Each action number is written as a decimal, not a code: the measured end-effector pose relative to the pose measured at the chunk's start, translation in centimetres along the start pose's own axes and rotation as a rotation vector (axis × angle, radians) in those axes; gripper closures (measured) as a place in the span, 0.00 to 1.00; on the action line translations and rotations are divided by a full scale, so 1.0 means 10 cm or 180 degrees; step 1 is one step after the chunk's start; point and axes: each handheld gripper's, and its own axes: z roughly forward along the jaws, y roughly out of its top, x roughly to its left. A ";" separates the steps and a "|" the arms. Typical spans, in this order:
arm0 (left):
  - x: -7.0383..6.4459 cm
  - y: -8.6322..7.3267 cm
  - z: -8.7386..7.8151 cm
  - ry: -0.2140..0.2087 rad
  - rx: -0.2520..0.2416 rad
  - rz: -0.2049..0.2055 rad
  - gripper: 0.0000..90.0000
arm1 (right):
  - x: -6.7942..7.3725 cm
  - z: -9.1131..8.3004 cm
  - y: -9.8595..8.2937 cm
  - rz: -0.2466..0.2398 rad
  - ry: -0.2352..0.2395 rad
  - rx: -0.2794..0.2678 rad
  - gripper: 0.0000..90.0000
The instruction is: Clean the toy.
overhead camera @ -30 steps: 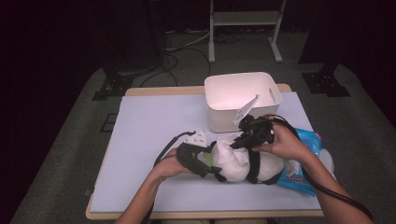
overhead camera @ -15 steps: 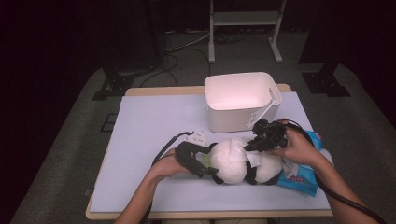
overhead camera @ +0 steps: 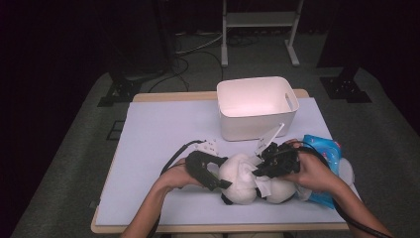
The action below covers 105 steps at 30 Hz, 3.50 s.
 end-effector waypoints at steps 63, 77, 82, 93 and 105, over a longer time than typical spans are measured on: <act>-0.07 0.03 -0.01 0.0111 0.0051 0.0143 0.18 | -0.34 -0.56 -0.84 0.0685 -0.0305 -0.0199 0.90; -0.08 0.08 -0.16 0.0232 0.0015 0.0166 0.17 | -0.27 -0.41 -0.67 0.0552 -0.0176 -0.0402 0.92; -0.07 0.09 -0.17 0.0278 0.0041 0.0175 0.15 | -0.22 -0.35 -0.55 0.0472 -0.0117 -0.0426 0.92; -0.10 0.07 -0.13 0.0342 0.0035 0.0250 0.17 | -0.27 -0.38 -0.62 0.0512 -0.0080 -0.0502 0.92; -0.12 0.06 -0.11 0.0350 0.0033 0.0259 0.17 | -0.51 -0.43 -0.59 0.0676 -0.0135 -0.0430 0.91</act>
